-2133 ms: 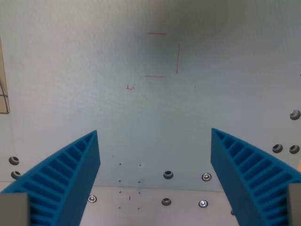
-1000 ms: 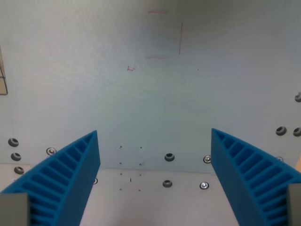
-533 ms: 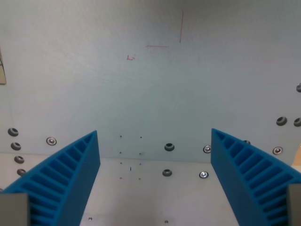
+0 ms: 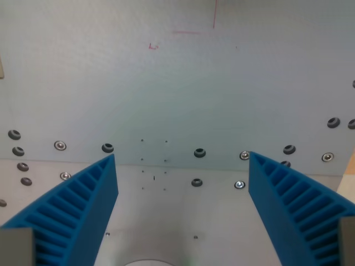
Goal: Rotate around gripper negative y
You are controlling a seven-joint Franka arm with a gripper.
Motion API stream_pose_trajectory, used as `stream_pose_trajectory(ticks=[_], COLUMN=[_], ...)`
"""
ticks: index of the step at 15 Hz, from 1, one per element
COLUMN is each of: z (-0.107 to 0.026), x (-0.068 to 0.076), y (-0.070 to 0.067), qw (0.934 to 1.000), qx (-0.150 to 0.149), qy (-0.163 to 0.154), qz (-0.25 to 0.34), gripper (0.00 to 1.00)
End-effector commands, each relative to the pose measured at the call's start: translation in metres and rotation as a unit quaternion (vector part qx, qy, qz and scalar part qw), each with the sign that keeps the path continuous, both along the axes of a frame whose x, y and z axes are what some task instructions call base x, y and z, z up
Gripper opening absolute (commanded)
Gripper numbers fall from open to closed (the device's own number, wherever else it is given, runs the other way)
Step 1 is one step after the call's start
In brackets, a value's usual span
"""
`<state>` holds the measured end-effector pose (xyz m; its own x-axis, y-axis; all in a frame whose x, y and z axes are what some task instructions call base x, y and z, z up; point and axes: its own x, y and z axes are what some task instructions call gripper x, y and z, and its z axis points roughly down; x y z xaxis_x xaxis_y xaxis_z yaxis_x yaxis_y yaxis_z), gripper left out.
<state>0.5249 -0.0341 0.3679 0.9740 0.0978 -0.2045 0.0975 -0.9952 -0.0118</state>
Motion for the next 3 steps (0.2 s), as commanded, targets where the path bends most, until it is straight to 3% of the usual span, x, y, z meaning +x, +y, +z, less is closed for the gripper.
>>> stream_pose_trajectory(ticks=[1, 3], z=[0.008, 0.008], x=[0.0096, 0.0096], y=[0.0003, 0.0003], qw=[0.9918, 0.9902], qx=[-0.02, -0.021], qy=[0.126, 0.138], qz=[0.0, 0.0], gripper=[1.0, 1.0])
